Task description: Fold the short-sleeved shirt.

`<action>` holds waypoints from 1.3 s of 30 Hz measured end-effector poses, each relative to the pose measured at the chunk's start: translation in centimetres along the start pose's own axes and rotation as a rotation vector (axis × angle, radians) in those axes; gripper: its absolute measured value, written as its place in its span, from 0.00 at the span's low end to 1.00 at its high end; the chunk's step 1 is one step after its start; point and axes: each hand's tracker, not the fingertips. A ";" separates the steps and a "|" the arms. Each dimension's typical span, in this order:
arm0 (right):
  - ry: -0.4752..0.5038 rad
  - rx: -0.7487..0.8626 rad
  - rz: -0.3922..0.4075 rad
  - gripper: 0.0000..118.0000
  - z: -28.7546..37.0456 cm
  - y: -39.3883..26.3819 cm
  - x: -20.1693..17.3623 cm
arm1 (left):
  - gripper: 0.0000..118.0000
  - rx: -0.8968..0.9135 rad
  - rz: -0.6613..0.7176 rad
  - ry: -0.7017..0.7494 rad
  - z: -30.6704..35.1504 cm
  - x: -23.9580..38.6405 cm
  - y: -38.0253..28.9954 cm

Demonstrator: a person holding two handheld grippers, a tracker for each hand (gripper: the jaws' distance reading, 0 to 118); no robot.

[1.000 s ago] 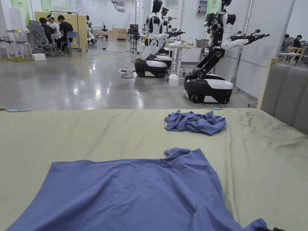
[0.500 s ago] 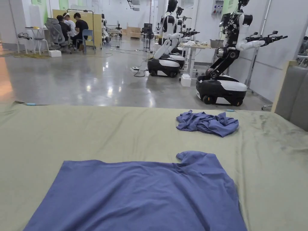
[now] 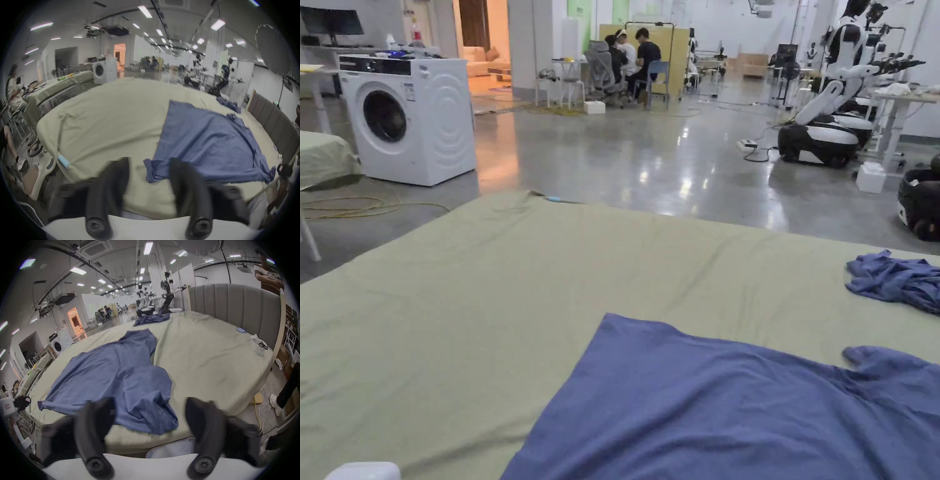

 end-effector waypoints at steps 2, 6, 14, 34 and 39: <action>-0.006 -0.003 -0.018 0.05 -0.2 -0.3 -0.1 | 0.01 -0.031 0.019 0.006 0.0 -0.1 -0.1; 0.036 -0.034 -0.055 0.04 -0.4 -0.7 0.4 | 0.00 -0.098 0.026 -0.049 -0.9 -0.3 -0.8; 0.027 -0.019 -0.094 0.04 0.4 -0.7 1.3 | 0.79 -0.192 -0.041 -0.129 -4.4 0.1 -1.0; -0.076 -0.133 -0.075 0.89 -3.8 -1.1 2.8 | 0.02 -0.298 -0.013 -0.100 -7.6 0.5 -1.3; -0.006 -0.261 0.013 0.10 -5.4 -1.9 2.1 | 0.02 -0.303 -0.039 -0.087 -7.5 1.0 -1.1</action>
